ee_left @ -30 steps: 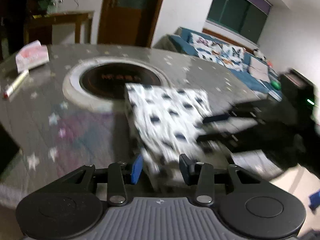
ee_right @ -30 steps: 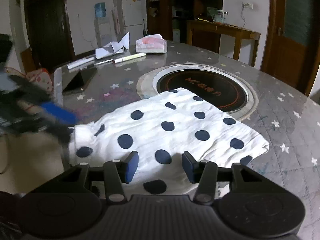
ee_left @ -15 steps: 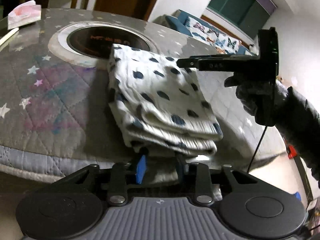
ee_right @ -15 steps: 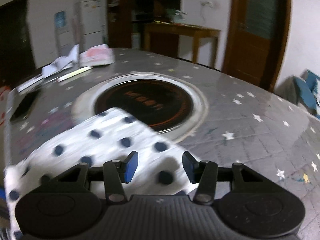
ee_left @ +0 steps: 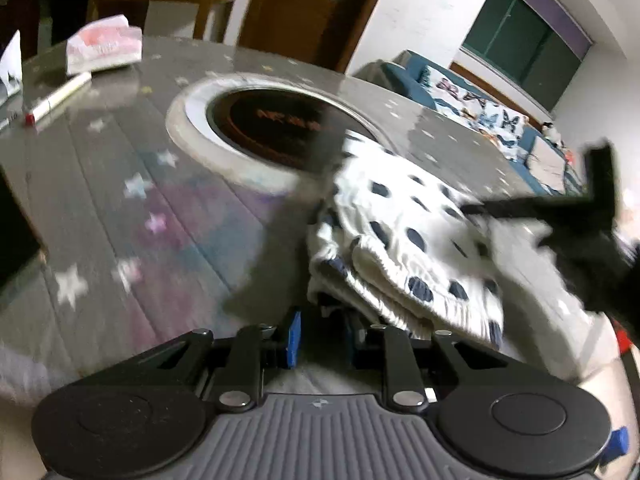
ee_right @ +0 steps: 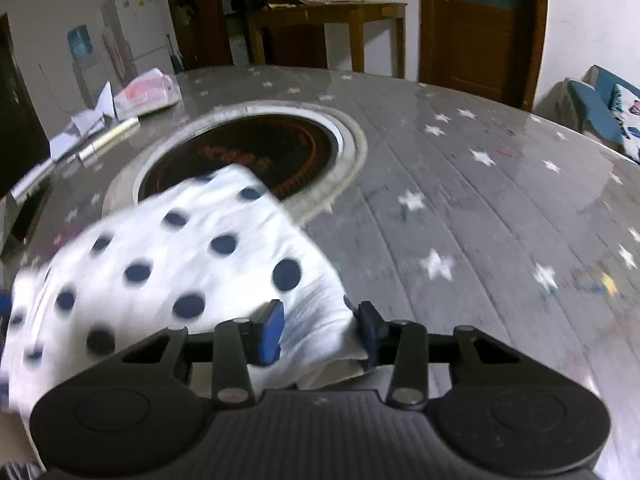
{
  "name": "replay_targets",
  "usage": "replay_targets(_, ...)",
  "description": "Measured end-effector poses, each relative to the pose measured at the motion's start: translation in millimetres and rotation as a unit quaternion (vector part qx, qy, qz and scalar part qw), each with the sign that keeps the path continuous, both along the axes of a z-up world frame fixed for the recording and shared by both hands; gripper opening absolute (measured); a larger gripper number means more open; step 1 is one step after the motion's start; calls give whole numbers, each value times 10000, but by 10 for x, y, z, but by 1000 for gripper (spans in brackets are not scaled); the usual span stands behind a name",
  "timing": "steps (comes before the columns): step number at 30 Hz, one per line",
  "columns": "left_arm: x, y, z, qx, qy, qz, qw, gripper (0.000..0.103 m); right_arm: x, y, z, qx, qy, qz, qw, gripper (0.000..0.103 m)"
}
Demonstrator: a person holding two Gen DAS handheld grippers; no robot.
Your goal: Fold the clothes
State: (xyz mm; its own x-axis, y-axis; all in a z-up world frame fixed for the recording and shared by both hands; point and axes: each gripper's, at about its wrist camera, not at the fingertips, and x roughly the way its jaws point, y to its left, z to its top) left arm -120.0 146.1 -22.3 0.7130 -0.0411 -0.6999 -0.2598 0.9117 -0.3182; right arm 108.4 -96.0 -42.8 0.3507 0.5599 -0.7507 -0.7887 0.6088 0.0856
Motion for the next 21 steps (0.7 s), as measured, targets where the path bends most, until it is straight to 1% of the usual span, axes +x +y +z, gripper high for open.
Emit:
replay_targets(4, 303, 192, 6, 174, -34, 92, 9998, 23, -233, -226, 39, -192, -12, -179, 9997, 38)
replay_targets(6, 461, 299, -18, 76, -67, 30, 9999, 22, -363, -335, 54, -233, -21, -203, 9995, 39)
replay_targets(7, 520, 341, -32, 37, -79, 23, 10000, 23, -428, -389, 62, -253, -26, -214, 9994, 39)
replay_targets(10, 609, 392, -22, 9, -21, 51, 10000, 24, -671, -443, 175, -423, -605, 17, 9973, 40)
replay_targets(12, 584, 387, -5, 11, 11, 77, 10000, 26, -877, -419, 281, -505, -1049, 373, 9925, 42)
replay_targets(13, 557, 384, 10, -30, 9, 121, 9999, 30, -980, -383, 331, -513, -1245, 613, 9890, 44)
replay_targets(14, 529, 381, 25, -71, 7, 166, 9998, 34, -1083, -345, 380, -518, -1437, 857, 9845, 50)
replay_targets(15, 501, 378, 39, -112, 5, 211, 9997, 44, -1188, -291, 418, -490, -1571, 1131, 9799, 51)
replay_targets(16, 473, 376, 54, -153, 3, 256, 9996, 48, -1258, -247, 440, -462, -1630, 1330, 9765, 51)
replay_targets(18, 418, 370, 83, -235, -2, 345, 9991, 49, -1499, -69, 489, -382, -1786, 1921, 9642, 51)
replay_targets(19, 390, 368, 98, -276, -4, 390, 9989, 53, -1597, 21, 490, -371, -1835, 2168, 9581, 51)
replay_targets(21, 335, 362, 127, -358, -9, 479, 9982, 57, -1753, 220, 438, -401, -1940, 2597, 9452, 51)
